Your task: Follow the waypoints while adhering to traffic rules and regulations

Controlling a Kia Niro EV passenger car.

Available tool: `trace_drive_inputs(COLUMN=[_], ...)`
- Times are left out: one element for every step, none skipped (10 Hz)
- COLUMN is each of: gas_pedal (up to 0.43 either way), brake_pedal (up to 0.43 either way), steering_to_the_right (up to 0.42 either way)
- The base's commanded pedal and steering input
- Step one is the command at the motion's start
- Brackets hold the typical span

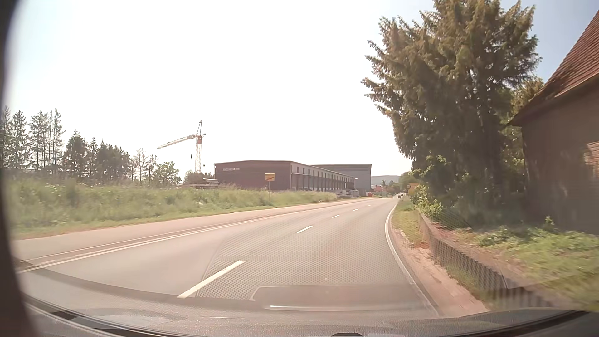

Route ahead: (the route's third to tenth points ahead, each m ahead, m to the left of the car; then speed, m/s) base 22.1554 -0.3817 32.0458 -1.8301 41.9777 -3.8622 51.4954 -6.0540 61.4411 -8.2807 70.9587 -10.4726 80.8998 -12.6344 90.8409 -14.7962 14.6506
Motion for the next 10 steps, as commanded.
trace_drive_inputs(gas_pedal=[0.319,0.350,0.358,0.370,0.370,0.370,0.370,0.370,0.370,0.370], brake_pedal=[0.000,0.000,0.000,0.000,0.000,0.000,0.000,0.000,0.000,0.000], steering_to_the_right=[0.049,0.049,0.049,0.049,0.049,0.047,0.043,0.040,0.039,0.038])
